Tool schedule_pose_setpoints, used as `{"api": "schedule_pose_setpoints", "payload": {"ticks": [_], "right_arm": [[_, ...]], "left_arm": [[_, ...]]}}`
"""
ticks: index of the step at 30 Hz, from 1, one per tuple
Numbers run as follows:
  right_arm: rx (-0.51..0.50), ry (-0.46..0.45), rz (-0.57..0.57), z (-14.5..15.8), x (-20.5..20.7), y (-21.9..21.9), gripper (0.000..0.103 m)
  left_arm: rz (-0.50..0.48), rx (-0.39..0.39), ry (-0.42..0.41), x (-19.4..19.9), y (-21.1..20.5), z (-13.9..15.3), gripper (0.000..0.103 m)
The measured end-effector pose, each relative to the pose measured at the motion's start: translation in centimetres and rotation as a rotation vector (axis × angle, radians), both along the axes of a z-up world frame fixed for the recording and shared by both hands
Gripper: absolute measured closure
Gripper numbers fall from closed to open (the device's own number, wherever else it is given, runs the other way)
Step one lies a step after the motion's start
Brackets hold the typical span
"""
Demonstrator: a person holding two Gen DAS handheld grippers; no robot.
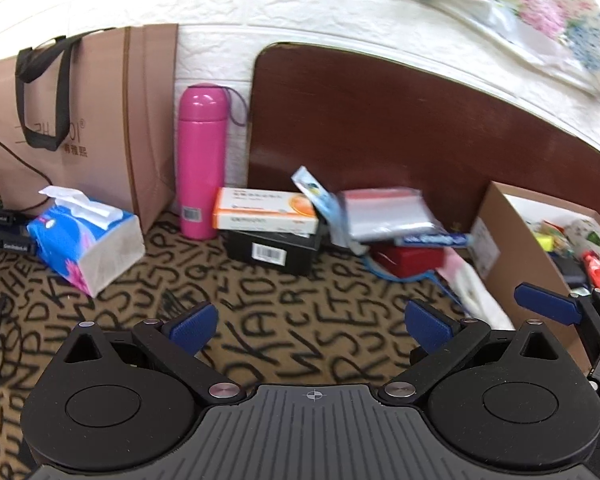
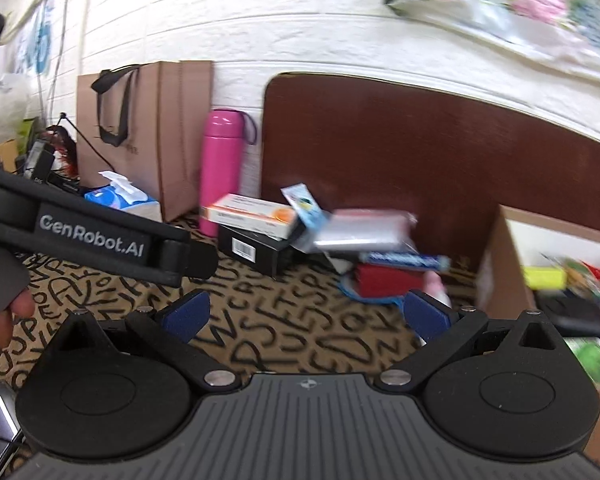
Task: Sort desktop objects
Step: 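Withdraw the left gripper from the box toward the orange medicine box, then close the left gripper on the orange-and-white medicine box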
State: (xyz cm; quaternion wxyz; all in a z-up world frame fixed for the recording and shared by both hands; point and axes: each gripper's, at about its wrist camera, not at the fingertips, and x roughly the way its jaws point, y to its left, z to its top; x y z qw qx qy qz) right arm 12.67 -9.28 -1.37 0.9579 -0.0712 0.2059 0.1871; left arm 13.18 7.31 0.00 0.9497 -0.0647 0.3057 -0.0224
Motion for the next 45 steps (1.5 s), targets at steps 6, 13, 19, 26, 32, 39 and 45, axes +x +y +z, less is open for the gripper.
{"api": "schedule_pose_setpoints", "payload": {"ticks": [6,13,19,26,32,39,45], "right_arm": [[0.028,-0.001,0.056,-0.5,3.4,1.7,0.001],[0.031,-0.015,0.134,-1.2,7.4,3.8,0.003],[0.033,0.009,0.182,-2.2,10.8,5.4,0.008],[0.012,0.052,0.212,-3.4,14.5,7.0,0.019],[0.026,0.086,0.229,-4.0,16.9,7.7,0.027],[0.059,0.095,0.215,-4.9,18.6,8.0,0.027],[0.066,0.094,0.190,-4.7,19.0,7.8,0.045]], "left_arm": [[-0.023,-0.005,0.000,3.0,2.0,-0.9,0.000],[-0.045,-0.011,0.001,7.5,3.9,-1.6,0.000],[-0.029,-0.020,-0.003,11.5,5.9,-2.6,0.000],[-0.015,-0.042,0.014,15.4,7.6,-3.9,0.001],[-0.053,-0.048,0.044,17.7,8.0,-5.1,0.006],[-0.060,-0.127,0.068,19.5,8.7,-5.7,0.020],[-0.002,-0.158,0.067,19.1,9.2,-5.6,0.042]]}}
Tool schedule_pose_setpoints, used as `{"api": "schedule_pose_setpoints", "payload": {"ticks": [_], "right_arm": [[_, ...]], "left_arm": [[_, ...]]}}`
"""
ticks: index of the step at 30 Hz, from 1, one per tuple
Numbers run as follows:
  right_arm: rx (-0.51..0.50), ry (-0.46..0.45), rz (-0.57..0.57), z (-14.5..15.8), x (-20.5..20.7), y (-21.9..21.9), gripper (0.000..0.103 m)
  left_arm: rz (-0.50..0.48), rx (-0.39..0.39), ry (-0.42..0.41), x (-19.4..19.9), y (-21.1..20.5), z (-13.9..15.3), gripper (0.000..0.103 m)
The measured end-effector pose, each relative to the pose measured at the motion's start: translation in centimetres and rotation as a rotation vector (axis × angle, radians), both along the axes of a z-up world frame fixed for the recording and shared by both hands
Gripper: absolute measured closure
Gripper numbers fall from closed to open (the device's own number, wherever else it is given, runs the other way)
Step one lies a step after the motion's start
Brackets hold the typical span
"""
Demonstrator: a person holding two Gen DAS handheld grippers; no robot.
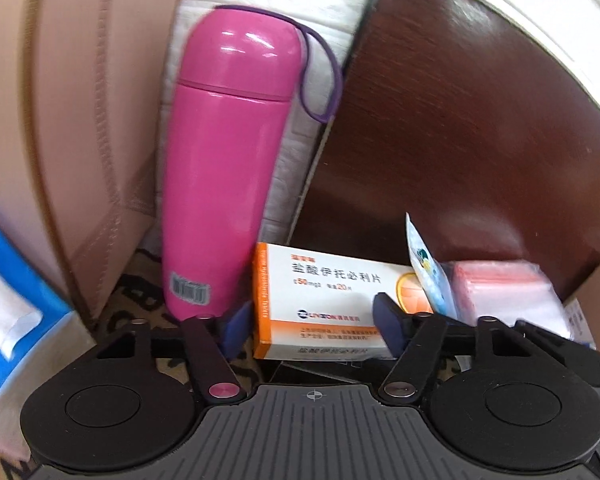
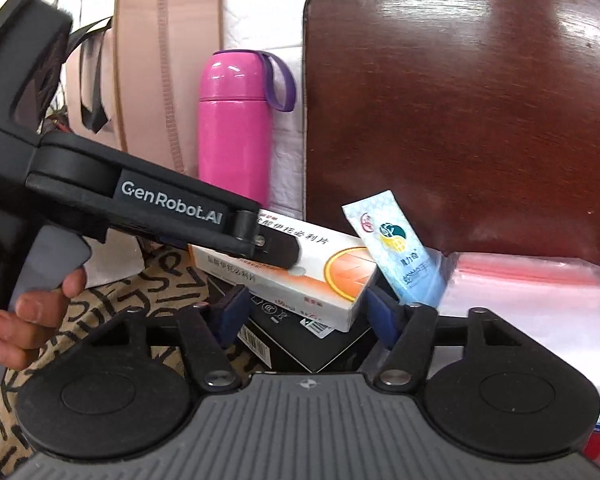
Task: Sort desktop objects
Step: 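Close the left gripper on the orange-and-white medicine box, then lift the medicine box and carry it toward the cardboard box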
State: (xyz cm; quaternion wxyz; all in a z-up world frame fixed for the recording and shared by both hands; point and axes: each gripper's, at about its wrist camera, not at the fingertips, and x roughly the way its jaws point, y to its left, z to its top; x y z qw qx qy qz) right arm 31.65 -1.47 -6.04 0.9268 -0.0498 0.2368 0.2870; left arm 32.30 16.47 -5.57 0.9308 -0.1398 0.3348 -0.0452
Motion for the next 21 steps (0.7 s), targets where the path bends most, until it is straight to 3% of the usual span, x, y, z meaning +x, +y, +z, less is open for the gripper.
{"api": "schedule_pose_setpoints", "payload": {"ticks": [8,14,21], "right_arm": [[-0.048,-0.033,0.024,0.2,-3.2,-1.0,0.048],[-0.010,-0.016,0.014,0.8,-7.4,-3.1,0.048],[-0.044,0.004,-0.024,0.4,-14.6,-7.2,0.048]], "left_arm": [[0.009,0.032,-0.020,-4.1,-1.1,0.8,0.050],[-0.003,0.060,-0.038,-8.7,-3.1,1.7,0.050],[-0.065,0.047,0.011,-14.2,-8.6,1.1,0.049]]}}
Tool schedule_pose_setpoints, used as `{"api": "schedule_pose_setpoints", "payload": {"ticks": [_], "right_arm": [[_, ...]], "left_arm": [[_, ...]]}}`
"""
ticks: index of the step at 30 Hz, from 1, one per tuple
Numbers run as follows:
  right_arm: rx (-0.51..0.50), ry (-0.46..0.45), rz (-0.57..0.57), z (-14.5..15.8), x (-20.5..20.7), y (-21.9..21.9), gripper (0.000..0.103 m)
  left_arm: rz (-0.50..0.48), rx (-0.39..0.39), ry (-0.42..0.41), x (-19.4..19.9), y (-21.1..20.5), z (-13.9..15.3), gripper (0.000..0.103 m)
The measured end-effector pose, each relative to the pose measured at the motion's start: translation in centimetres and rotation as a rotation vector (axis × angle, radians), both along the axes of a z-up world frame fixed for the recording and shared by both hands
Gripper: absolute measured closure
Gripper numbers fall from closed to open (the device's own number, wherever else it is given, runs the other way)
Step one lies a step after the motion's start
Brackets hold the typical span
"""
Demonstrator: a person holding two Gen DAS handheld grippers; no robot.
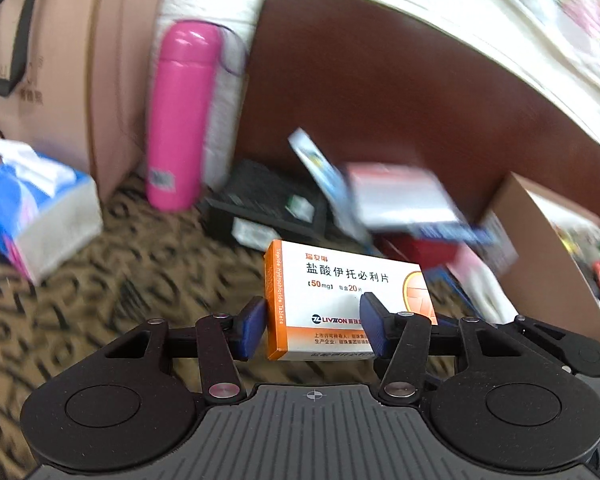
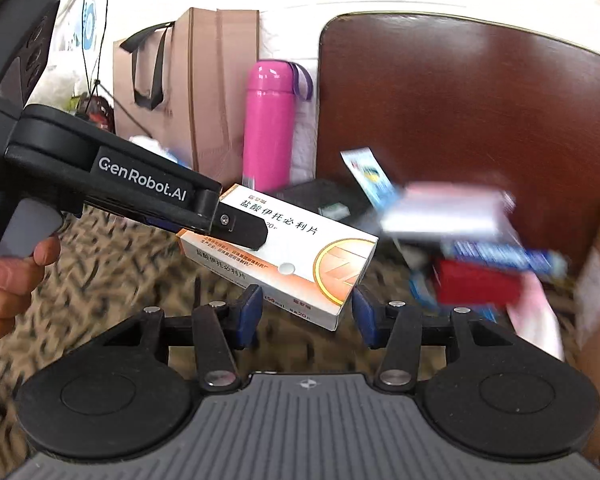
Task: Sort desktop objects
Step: 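Lift the medicine box and carry it toward the cardboard box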
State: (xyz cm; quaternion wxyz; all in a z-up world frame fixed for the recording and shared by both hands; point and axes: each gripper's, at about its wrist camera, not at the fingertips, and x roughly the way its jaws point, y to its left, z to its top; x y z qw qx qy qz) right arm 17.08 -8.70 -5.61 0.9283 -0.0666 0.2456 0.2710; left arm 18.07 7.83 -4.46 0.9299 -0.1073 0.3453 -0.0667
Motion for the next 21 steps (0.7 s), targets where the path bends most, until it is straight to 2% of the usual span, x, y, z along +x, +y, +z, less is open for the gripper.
{"api": "schedule_pose_setpoints", "payload": {"ticks": [4,10,16,21], "right_arm": [[-0.020,0.037,-0.063,-0.7,-4.6,-2.8,0.048],[-0.035,0.057,-0.142,-1.4,-10.8,-7.5,0.048],[-0.082,0.076,-0.204,-2.3,-15.4,-11.1,0.048],[-0.092,0.089,-0.249,-2.9,-18.5,-13.9,0.048]], "left_arm": [[-0.074,0.027,0.032,-3.3,-4.5,-0.6,0.044],[-0.173,0.006,0.061,-7.9,-9.7,-2.2,0.043],[-0.291,0.001,0.114,-10.6,-14.1,-3.7,0.042],[-0.381,0.002,0.148,-12.4,-17.4,-4.6,0.037]]}}
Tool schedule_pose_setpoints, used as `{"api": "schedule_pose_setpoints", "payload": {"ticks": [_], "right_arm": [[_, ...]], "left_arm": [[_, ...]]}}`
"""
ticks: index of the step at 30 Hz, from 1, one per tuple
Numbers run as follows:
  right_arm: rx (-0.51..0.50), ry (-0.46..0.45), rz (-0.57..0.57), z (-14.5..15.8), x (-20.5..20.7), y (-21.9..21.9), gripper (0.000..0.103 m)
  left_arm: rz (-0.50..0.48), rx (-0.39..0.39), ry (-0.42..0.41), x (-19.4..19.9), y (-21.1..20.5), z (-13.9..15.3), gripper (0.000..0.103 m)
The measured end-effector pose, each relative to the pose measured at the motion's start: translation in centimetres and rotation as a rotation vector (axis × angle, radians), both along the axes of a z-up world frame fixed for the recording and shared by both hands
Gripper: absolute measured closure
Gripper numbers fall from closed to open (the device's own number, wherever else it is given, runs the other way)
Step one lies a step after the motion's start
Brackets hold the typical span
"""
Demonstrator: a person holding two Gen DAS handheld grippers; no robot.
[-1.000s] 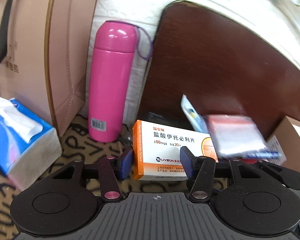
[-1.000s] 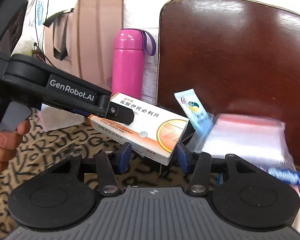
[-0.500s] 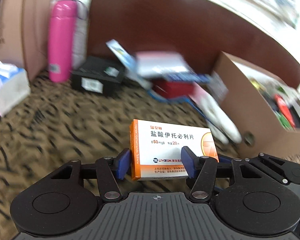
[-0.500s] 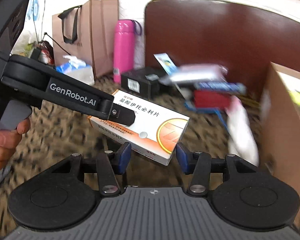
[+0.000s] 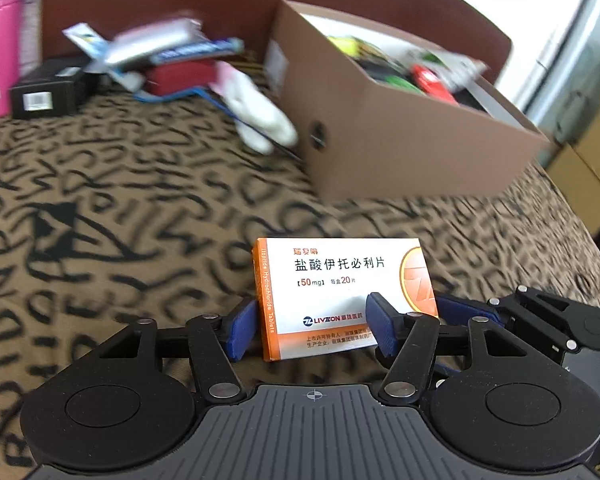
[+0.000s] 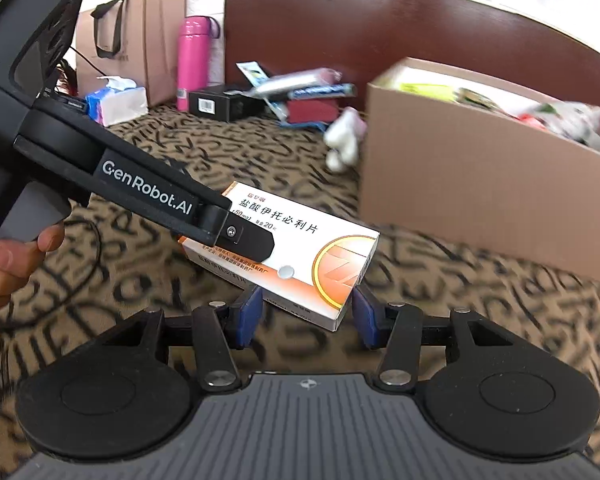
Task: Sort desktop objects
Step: 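Lift the medicine box and carry it toward the cardboard box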
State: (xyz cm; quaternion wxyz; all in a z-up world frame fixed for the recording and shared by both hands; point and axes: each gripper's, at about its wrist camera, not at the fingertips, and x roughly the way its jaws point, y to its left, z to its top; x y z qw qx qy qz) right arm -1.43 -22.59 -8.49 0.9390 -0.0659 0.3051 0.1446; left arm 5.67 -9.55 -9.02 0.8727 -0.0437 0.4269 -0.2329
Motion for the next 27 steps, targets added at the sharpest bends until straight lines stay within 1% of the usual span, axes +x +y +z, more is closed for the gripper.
{"api": "schedule_pose_setpoints", "payload": {"ticks": [3,4,7,9,11,13,16,17,25,27], "right_arm": [[0.011,0.004,-0.021,-0.5,-1.0,-1.1,0.047],[0.017,-0.001,-0.030,-0.6,-1.3,-1.4,0.047],[0.023,-0.011,-0.036,-0.9,-1.5,-1.7,0.044],[0.026,-0.009,-0.034,-1.2,-1.5,-1.8,0.044],[0.036,-0.008,-0.035,-1.4,-1.3,-1.9,0.044],[0.055,-0.005,-0.035,-1.5,-1.3,-2.3,0.043],[0.075,-0.003,-0.045,-1.5,-1.2,-2.6,0.037],[0.086,0.002,-0.044,-1.5,-1.2,-2.7,0.036],[0.092,0.011,-0.027,-1.6,-0.8,-2.8,0.038],[0.091,0.017,-0.032,-1.7,-0.6,-2.7,0.040]], "left_arm": [[-0.048,0.011,0.011,-0.6,-1.4,-0.4,0.029],[-0.056,0.016,0.014,-0.7,-1.8,-0.5,0.023],[-0.074,0.042,0.005,-1.0,-2.6,-0.6,0.017],[-0.076,0.049,0.006,-0.9,-2.9,-0.6,0.015],[-0.078,0.053,0.009,-0.8,-3.2,-0.7,0.014],[-0.084,0.061,0.007,-0.7,-3.4,-0.6,0.016],[-0.088,0.069,0.007,-0.4,-3.5,-0.6,0.015],[-0.088,0.070,0.007,-0.4,-3.6,-0.6,0.015],[-0.090,0.073,0.008,-0.4,-3.9,-0.7,0.015],[-0.092,0.074,0.008,-0.4,-3.9,-0.6,0.015]]}}
